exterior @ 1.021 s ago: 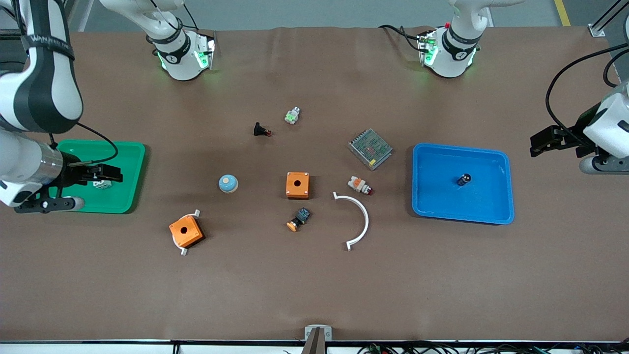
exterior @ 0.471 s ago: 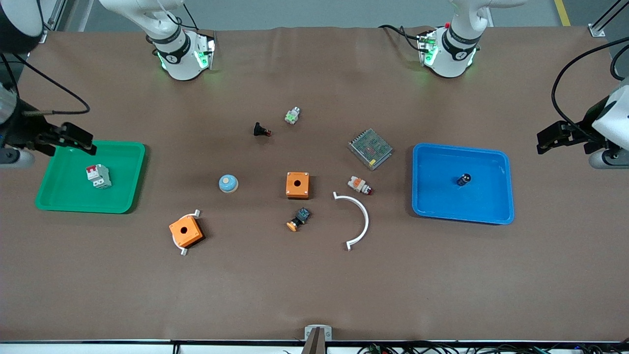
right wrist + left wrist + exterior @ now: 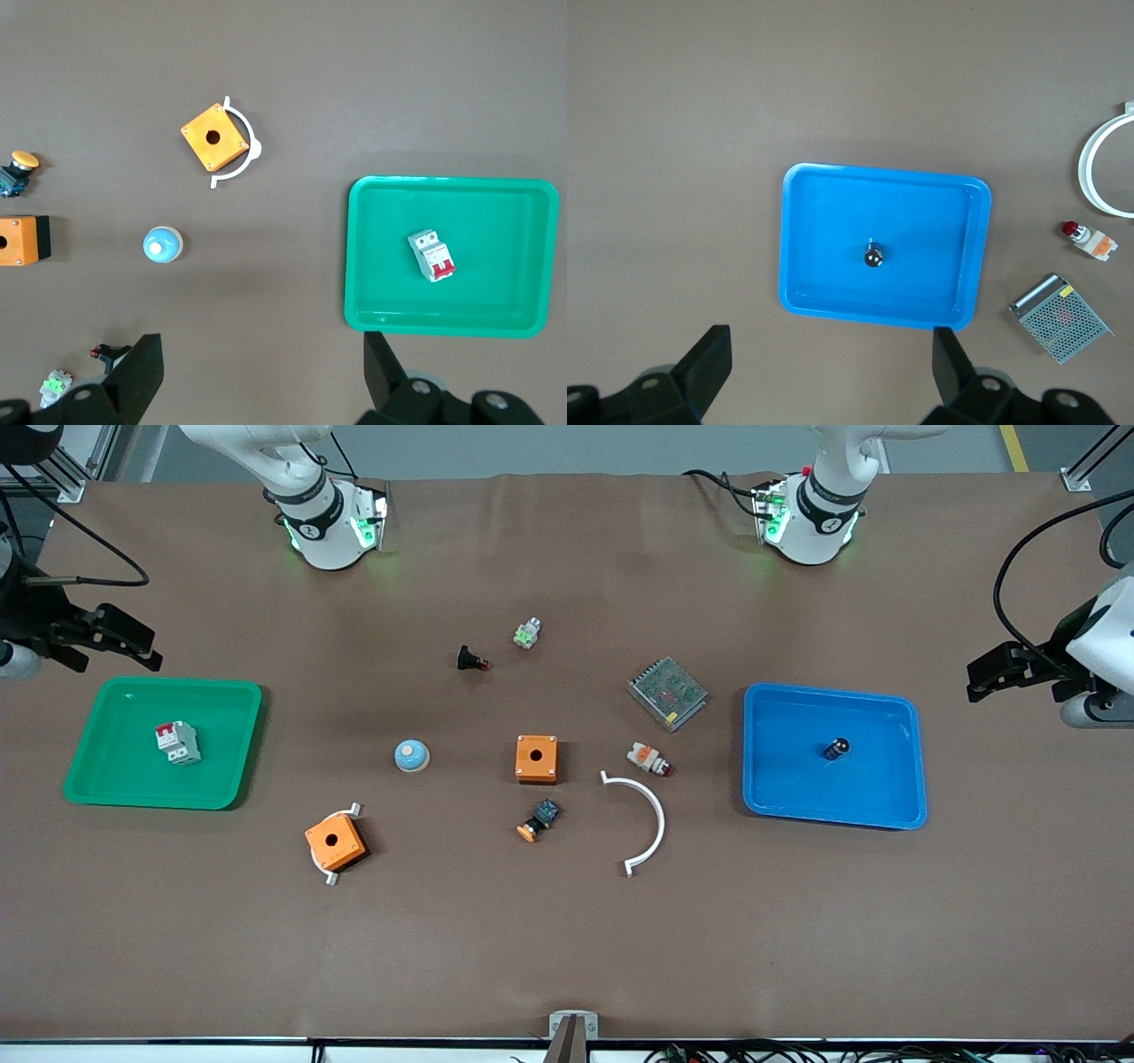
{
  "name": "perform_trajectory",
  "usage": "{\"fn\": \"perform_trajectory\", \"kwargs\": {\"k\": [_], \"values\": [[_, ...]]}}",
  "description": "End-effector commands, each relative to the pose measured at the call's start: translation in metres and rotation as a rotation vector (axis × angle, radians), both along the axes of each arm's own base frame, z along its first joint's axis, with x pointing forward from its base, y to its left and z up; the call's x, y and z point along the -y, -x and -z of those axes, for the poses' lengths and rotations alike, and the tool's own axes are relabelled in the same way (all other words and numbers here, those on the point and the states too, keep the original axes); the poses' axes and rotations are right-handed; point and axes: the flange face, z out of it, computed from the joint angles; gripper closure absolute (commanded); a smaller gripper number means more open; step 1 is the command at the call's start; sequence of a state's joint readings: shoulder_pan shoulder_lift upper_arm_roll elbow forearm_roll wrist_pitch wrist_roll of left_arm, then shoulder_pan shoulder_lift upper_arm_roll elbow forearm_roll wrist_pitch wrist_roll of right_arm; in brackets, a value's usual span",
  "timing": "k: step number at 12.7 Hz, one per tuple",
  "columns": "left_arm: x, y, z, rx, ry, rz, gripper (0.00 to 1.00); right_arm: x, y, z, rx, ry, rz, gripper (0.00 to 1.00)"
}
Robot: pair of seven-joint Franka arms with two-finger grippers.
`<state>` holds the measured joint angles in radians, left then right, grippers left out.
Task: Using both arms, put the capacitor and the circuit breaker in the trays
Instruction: 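Open the right gripper and lift away while the left gripper withdraws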
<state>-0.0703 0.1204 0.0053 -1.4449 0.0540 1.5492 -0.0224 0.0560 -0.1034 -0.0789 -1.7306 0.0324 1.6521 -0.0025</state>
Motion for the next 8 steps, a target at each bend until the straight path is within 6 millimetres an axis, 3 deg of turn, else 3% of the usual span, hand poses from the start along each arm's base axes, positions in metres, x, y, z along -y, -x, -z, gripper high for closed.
{"fn": "perform_trajectory", "kwargs": {"k": [1,8], "values": [[0.0084,0.0057,-0.0075,0.008,0.01,0.013,0.0,0.0044,0.0121,-0.0012,0.009,-0.02,0.025,0.0],[0.0089,0.0034,-0.0059,0.006,0.013,0.016,0.0,0.0041,0.0147,0.0022,-0.003,-0.023,-0.009,0.0]]}}
